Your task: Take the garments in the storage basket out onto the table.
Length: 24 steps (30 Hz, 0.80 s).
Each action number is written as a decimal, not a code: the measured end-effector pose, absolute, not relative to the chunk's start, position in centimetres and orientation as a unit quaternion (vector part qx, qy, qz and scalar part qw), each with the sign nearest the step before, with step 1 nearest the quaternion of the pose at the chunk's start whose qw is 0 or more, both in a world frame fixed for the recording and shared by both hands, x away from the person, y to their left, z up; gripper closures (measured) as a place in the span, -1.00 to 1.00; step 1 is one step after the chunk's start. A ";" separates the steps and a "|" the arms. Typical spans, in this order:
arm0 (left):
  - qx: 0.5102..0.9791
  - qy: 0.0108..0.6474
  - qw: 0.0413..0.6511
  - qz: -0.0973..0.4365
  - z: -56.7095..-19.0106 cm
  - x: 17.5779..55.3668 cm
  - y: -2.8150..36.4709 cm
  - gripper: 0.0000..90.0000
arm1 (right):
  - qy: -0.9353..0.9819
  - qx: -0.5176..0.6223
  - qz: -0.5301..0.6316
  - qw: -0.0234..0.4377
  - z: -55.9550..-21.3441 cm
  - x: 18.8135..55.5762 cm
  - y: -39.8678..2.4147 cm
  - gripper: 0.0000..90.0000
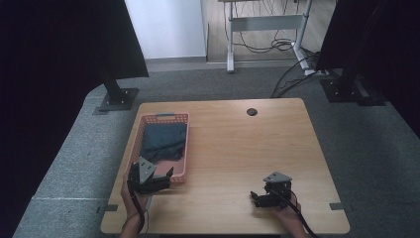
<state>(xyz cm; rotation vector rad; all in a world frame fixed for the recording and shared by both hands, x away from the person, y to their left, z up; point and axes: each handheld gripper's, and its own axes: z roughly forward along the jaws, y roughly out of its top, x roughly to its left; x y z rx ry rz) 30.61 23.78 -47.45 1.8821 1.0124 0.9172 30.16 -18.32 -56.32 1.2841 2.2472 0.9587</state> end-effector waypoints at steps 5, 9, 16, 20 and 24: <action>0.745 0.399 0.397 0.357 -47.2 31.2 23.7 -0.77 | 0.800 0.456 0.341 0.190 -56.3 30.2 -18.3 -0.98; 0.745 0.403 0.397 0.353 -47.2 31.6 23.7 -0.77 | 0.800 0.455 0.341 0.189 -56.3 30.2 -18.3 -0.98; 0.751 0.408 0.388 0.345 -47.4 32.6 23.7 -0.77 | 0.800 0.456 0.342 0.189 -56.3 30.1 -18.3 -0.98; 0.752 0.411 0.385 0.342 -47.4 33.2 23.7 -0.77 | 0.800 0.456 0.342 0.189 -56.3 30.1 -18.3 -0.98; 0.753 0.411 0.385 0.341 -47.1 33.6 23.5 -0.77 | 0.800 0.455 0.342 0.189 -56.3 30.1 -18.3 -0.98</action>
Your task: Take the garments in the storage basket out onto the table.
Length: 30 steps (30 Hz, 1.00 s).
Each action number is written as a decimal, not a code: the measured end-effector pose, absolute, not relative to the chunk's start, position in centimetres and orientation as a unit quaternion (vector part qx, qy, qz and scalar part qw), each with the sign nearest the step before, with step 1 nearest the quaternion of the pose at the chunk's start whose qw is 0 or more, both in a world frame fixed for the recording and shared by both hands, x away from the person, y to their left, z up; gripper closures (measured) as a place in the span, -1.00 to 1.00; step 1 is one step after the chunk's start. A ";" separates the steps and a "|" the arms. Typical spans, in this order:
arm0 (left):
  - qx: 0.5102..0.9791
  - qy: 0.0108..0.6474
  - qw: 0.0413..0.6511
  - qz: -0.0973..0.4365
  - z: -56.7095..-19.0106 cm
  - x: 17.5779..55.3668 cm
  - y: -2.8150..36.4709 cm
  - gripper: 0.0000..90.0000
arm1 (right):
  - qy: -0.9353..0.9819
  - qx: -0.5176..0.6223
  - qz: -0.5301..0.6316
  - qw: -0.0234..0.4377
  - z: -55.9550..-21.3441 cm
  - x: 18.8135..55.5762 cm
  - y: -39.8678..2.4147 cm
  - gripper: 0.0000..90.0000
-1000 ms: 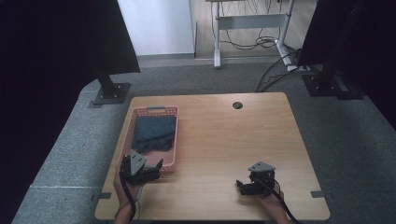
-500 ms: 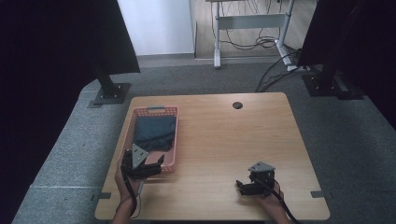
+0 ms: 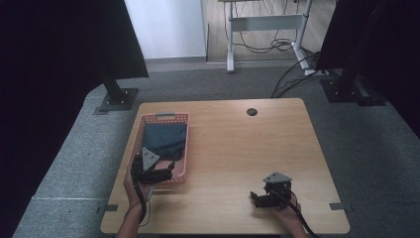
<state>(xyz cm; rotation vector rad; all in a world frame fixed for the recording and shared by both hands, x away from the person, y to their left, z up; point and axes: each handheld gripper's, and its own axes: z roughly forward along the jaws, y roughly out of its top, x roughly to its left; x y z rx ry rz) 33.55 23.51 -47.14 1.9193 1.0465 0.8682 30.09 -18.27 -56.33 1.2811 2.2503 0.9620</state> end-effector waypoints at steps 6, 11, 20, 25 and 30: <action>0.756 0.409 0.380 0.341 -46.7 34.1 23.1 -0.77 | 0.801 0.454 0.342 0.188 -56.3 30.1 -18.3 -0.98; 0.759 0.407 0.375 0.342 -46.4 34.5 23.0 -0.77 | 0.802 0.453 0.342 0.188 -56.3 30.0 -18.3 -0.98; 0.768 0.403 0.367 0.337 -46.2 35.5 22.5 -0.77 | 0.802 0.453 0.342 0.187 -56.3 30.0 -18.2 -0.98; 0.771 0.405 0.364 0.331 -46.3 36.0 22.6 -0.77 | 0.802 0.453 0.342 0.187 -56.3 30.0 -18.2 -0.98; 0.770 0.409 0.363 0.330 -46.3 36.4 22.7 -0.77 | 0.802 0.453 0.342 0.188 -56.3 30.0 -18.2 -0.98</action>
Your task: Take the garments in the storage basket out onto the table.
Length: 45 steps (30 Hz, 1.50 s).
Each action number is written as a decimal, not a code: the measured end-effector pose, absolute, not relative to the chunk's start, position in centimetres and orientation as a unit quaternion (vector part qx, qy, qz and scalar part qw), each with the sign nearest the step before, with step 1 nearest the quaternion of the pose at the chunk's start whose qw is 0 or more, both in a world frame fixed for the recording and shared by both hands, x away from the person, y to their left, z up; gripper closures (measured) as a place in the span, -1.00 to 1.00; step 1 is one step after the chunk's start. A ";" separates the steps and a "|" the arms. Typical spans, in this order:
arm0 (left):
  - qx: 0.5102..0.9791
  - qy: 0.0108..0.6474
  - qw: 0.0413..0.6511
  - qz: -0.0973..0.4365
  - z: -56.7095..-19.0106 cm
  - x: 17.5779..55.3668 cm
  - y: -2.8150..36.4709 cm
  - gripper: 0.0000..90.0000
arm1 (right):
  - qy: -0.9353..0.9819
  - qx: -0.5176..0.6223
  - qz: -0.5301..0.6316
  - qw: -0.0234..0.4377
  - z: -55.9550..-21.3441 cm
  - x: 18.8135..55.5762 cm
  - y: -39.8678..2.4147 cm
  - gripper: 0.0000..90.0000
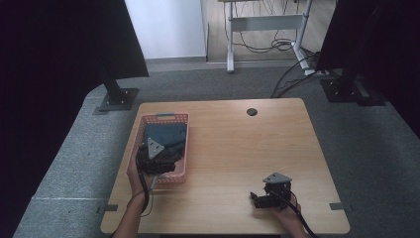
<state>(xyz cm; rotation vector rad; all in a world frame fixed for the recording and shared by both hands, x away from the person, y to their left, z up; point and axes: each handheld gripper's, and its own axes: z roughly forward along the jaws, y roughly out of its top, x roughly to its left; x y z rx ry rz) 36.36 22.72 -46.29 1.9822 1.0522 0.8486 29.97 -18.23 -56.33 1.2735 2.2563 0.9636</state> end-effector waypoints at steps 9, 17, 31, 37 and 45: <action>0.776 0.409 0.349 0.329 -46.3 37.3 22.7 -0.77 | 0.802 0.452 0.342 0.188 -56.3 30.0 -18.2 -0.98; 0.778 0.409 0.352 0.323 -46.6 37.8 22.7 -0.77 | 0.802 0.452 0.343 0.187 -56.3 30.0 -18.2 -0.98; 0.786 0.403 0.339 0.324 -45.7 38.7 22.4 -0.77 | 0.801 0.453 0.343 0.187 -56.3 30.0 -18.2 -0.98; 0.791 0.400 0.334 0.322 -45.3 39.2 22.2 -0.77 | 0.802 0.453 0.343 0.187 -56.3 30.0 -18.2 -0.98; 0.797 0.403 0.322 0.315 -45.6 40.0 22.1 -0.76 | 0.802 0.453 0.343 0.187 -56.3 30.0 -18.2 -0.98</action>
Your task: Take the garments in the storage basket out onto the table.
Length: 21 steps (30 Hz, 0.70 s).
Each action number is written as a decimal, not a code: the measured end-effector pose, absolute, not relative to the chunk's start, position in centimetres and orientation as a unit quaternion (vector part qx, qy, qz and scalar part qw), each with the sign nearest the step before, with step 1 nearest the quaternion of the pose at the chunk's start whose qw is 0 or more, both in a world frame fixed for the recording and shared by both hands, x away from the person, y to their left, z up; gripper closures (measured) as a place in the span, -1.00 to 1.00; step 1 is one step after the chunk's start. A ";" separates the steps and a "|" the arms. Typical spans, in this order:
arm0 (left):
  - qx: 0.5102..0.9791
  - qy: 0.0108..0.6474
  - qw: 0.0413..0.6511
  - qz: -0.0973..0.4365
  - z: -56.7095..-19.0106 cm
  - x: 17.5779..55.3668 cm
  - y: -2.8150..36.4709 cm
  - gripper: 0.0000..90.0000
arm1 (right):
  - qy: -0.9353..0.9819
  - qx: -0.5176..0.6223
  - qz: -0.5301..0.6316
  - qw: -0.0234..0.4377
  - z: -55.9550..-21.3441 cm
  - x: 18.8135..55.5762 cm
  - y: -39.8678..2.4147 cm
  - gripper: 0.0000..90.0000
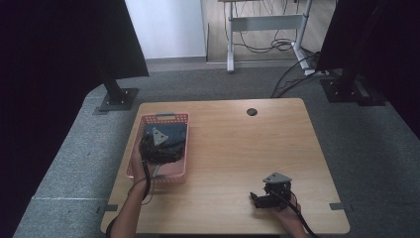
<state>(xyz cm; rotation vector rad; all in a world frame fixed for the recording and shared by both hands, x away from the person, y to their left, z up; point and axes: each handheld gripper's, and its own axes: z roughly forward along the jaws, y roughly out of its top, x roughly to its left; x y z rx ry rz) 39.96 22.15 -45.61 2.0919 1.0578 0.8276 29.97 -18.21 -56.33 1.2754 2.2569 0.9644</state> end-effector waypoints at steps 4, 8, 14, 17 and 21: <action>0.803 0.400 0.315 0.310 -45.6 40.4 22.0 -0.76 | 0.802 0.453 0.343 0.187 -56.3 30.0 -18.2 -0.98; 0.812 0.399 0.301 0.302 -45.9 41.1 21.8 -0.77 | 0.802 0.453 0.342 0.187 -56.3 30.0 -18.2 -0.99; 0.817 0.403 0.292 0.293 -46.4 41.9 21.6 -0.76 | 0.802 0.452 0.342 0.186 -56.3 30.0 -18.2 -0.99; 0.818 0.404 0.288 0.290 -46.5 42.1 21.5 -0.76 | 0.802 0.452 0.342 0.186 -56.3 30.0 -18.2 -0.99; 0.822 0.404 0.282 0.285 -46.5 42.6 21.5 -0.77 | 0.803 0.452 0.342 0.186 -56.3 30.0 -18.2 -0.99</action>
